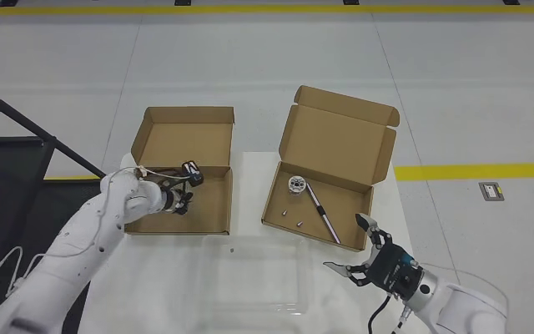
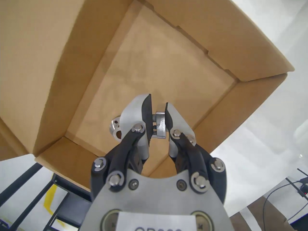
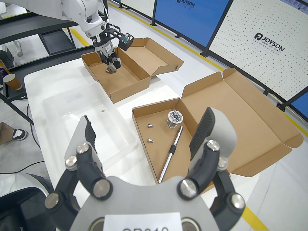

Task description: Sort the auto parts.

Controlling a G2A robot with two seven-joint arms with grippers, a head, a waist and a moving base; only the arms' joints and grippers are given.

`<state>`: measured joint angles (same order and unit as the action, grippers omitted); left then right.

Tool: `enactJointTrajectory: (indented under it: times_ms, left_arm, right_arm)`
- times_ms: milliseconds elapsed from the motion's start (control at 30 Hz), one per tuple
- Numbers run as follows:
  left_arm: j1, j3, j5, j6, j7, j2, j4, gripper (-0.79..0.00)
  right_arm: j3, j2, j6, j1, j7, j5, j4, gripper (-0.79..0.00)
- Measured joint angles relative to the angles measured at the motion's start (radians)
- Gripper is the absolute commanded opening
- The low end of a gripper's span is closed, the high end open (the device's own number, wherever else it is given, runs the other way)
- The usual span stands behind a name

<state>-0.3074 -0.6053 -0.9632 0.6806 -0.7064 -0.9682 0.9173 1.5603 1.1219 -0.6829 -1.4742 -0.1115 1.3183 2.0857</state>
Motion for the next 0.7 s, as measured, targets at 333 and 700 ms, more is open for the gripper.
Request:
enactJointTrajectory:
  times_ms: [333,700]
  left_arm:
    - [0.081,0.081,-0.001,0.052,-0.013,-0.109,-0.175,-0.563]
    - [0.123,0.077,-0.013,0.090,0.045,-0.165,-0.290,-0.486]
  right_arm:
    - [0.000,0.000,0.000,0.000,0.000,0.000,0.000,0.000]
    - [0.000,0.000,0.000,0.000,0.000,0.000,0.000,0.000]
